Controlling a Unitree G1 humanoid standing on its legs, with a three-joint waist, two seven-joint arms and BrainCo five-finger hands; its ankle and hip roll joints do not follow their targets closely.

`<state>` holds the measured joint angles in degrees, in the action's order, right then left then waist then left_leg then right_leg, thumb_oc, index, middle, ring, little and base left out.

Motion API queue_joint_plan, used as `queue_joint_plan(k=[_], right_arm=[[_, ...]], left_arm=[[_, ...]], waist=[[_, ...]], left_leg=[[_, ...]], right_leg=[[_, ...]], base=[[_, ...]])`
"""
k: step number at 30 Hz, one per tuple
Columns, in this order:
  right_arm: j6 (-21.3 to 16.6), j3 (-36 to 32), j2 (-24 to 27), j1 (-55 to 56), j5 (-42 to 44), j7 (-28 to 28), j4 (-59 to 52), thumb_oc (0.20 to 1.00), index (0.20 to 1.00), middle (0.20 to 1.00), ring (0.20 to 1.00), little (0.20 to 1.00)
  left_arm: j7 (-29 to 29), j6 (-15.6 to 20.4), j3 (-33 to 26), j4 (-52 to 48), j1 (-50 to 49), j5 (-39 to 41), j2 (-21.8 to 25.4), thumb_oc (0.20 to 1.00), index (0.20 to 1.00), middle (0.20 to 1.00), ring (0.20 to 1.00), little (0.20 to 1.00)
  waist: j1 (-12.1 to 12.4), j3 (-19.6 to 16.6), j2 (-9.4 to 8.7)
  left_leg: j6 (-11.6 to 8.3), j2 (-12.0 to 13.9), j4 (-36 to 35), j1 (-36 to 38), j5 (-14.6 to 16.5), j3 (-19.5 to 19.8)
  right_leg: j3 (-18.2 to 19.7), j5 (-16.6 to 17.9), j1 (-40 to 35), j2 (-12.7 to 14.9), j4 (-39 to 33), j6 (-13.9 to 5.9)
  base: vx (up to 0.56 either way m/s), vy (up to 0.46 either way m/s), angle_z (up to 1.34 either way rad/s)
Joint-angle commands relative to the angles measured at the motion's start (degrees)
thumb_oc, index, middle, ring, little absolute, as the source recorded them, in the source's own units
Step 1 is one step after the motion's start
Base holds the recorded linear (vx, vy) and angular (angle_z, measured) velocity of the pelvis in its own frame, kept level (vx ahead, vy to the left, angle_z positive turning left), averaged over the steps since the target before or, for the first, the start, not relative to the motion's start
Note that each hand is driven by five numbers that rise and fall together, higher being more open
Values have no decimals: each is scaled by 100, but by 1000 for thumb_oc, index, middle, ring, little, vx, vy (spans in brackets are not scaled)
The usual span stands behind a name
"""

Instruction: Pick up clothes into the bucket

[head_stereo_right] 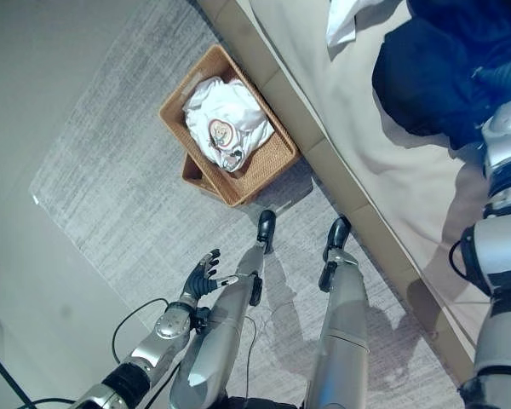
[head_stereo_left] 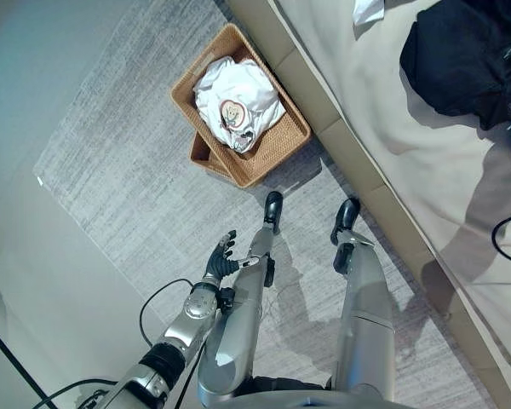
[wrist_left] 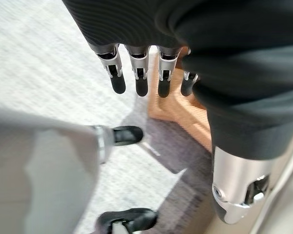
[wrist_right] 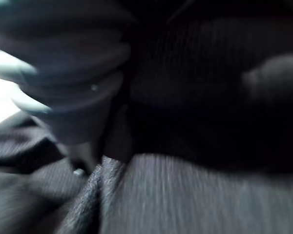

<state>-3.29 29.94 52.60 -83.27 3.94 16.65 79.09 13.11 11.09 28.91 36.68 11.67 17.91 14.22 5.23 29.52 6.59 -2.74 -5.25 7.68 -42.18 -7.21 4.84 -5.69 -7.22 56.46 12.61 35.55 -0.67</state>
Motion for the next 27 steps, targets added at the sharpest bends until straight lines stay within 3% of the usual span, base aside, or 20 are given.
queue_joint_plan(k=[1,4,8,10,14,16,20,22,23,24,27], right_arm=[[120,523,169,116,165,59,15,200,200,200,200,200],[-175,484,313,-28,492,612,-988,200,200,200,200,200],[-545,97,839,41,326,1662,-3333,200,200,200,200,200],[-595,-65,885,46,259,1890,-3645,200,200,200,200,200],[-759,-591,1125,112,-68,2412,-4698,200,200,200,200,200],[-778,-958,1200,231,-566,2670,-5730,200,200,200,200,200],[-806,-1323,1048,474,-774,2644,-6479,200,200,200,200,200],[-845,-1455,907,714,-813,2369,-7071,200,200,200,200,200],[-998,-1449,774,1022,-599,1949,-7476,200,200,200,200,200],[-991,-1491,778,1060,-596,1936,-7498,200,200,200,200,200],[-1229,-1445,713,1518,-56,1185,-7967,200,200,200,200,200]], left_arm=[[129,68,15,83,-60,168,-74,1000,1000,1000,1000,1000],[299,187,-79,9,1,191,-62,1000,1000,1000,1000,1000],[547,453,-382,-279,-9,210,134,1000,1000,1000,1000,1000],[587,508,-424,-352,-10,204,195,1000,1000,1000,1000,1000],[560,735,-551,-1302,67,117,623,1000,1000,1000,1000,1000],[547,837,-713,-2155,287,-35,997,1000,1000,1000,1000,1000],[515,1038,-1062,-3120,730,425,1251,1000,1000,1000,1000,1000],[460,1104,-1251,-3731,1152,612,1399,1000,1000,1000,1000,1000],[418,1128,-1254,-4176,1675,704,1580,1000,1000,1000,1000,1000],[417,1126,-1243,-4175,1681,707,1590,1000,1000,1000,1000,1000],[338,1065,-1028,-4404,2569,565,1975,1000,1000,1000,1000,1000]], waist=[[-267,27,271],[-377,27,163],[-604,27,-141],[-614,27,-194],[-680,27,-369],[-757,27,-450],[-804,27,-555],[-850,25,-625],[-908,-52,-677],[-897,-50,-684],[-969,-160,-758]], left_leg=[[65,163,323,92,300,56],[63,139,484,113,402,-8],[69,132,1116,111,779,-131],[80,145,1222,132,858,-149],[115,172,1525,269,1077,-203],[130,187,1561,433,1150,-239],[149,189,1634,582,1191,-241],[159,188,1697,629,1220,-261],[168,183,1748,637,1237,-265],[168,182,1751,636,1238,-264],[170,187,1782,588,1227,-274]], right_leg=[[119,153,-314,-88,-152,-424],[155,189,-409,-82,-180,-444],[226,220,-686,-78,-188,-452],[233,208,-740,-94,-176,-451],[288,198,-1018,-150,-165,-474],[316,203,-1232,-186,-248,-486],[315,204,-1439,-209,-280,-482],[326,217,-1521,-223,-300,-473],[331,228,-1565,-233,-333,-462],[330,226,-1566,-232,-332,-462],[322,286,-1569,-242,-414,-458]], base=[[-14,41,-7],[-24,40,-3],[-35,39,-7],[-23,39,-8],[-25,41,-15],[-38,40,-18],[-38,36,-18],[-36,11,-8],[-16,0,-9],[-32,2,-8],[-39,16,-5]])
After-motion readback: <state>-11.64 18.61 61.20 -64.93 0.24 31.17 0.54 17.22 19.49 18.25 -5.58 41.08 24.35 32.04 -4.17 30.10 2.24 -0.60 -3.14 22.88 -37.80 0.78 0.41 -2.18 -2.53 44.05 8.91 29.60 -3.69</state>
